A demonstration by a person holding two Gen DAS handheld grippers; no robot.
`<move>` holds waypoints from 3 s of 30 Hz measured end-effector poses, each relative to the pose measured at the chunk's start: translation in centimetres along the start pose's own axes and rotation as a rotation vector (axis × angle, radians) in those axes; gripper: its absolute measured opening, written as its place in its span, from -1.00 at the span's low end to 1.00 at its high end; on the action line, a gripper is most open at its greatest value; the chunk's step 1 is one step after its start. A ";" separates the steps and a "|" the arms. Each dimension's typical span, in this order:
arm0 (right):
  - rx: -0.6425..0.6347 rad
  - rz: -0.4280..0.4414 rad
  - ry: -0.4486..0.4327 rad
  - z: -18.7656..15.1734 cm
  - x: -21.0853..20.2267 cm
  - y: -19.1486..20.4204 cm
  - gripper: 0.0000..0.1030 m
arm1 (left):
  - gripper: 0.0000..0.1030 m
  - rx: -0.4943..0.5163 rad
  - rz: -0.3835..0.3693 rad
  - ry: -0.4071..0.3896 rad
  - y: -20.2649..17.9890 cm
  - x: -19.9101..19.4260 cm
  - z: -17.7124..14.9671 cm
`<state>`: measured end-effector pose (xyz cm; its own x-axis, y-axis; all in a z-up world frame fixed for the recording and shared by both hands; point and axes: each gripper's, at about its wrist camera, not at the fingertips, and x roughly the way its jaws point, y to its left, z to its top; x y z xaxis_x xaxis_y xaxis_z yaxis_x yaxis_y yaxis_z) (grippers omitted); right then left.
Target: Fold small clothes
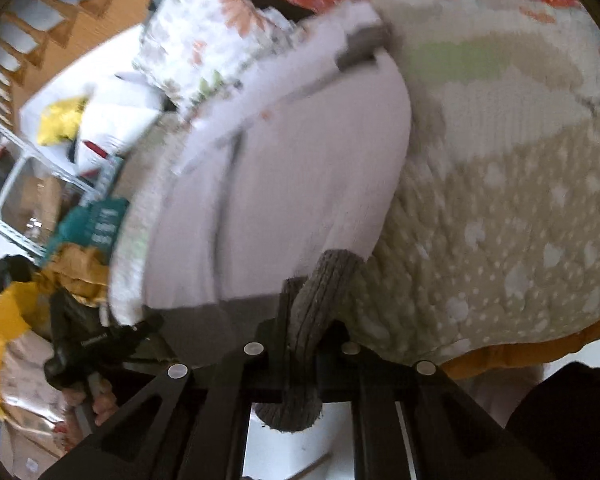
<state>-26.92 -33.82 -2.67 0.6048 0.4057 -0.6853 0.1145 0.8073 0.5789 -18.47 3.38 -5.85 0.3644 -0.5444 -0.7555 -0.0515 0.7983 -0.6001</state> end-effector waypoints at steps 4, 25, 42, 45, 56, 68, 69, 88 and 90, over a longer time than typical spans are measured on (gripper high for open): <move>-0.039 0.035 -0.040 3.2 -1.4 2.0 -0.82 | -0.83 -0.010 -0.067 -0.038 -1.1 -1.8 3.4; 0.076 -0.078 -0.052 30.4 15.9 -2.5 -0.79 | -0.82 -0.009 0.086 -0.165 -7.6 14.8 30.3; 0.107 -0.233 -0.179 32.7 12.9 -5.6 0.36 | 0.38 -0.028 0.222 -0.154 -5.4 12.7 29.6; 0.106 -0.272 -0.156 31.1 11.8 -6.3 0.39 | 0.38 0.008 0.264 -0.128 -4.0 11.9 28.0; -0.064 -0.342 -0.033 22.8 9.3 -4.4 0.38 | 0.38 0.160 0.296 -0.053 -1.6 10.1 22.3; 0.171 -0.177 -0.116 23.9 5.7 -9.2 0.33 | 0.61 0.153 0.216 -0.072 -1.1 11.1 22.3; 0.166 -0.173 -0.093 23.7 6.5 -8.9 0.33 | 0.74 0.161 0.202 -0.070 -1.3 11.4 22.3; 0.087 -0.148 -0.022 22.7 13.6 -4.7 -0.63 | -0.76 0.132 0.124 0.020 -5.5 12.0 22.3; 0.112 -0.113 -0.016 22.0 12.2 -4.9 -0.64 | -0.76 0.133 0.117 0.031 -5.7 10.8 21.4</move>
<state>-2.77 -42.20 -4.16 0.5954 0.3075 -0.7423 0.2692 0.7941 0.5449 5.64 -1.52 -4.93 0.3341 -0.4523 -0.8270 0.0323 0.8823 -0.4695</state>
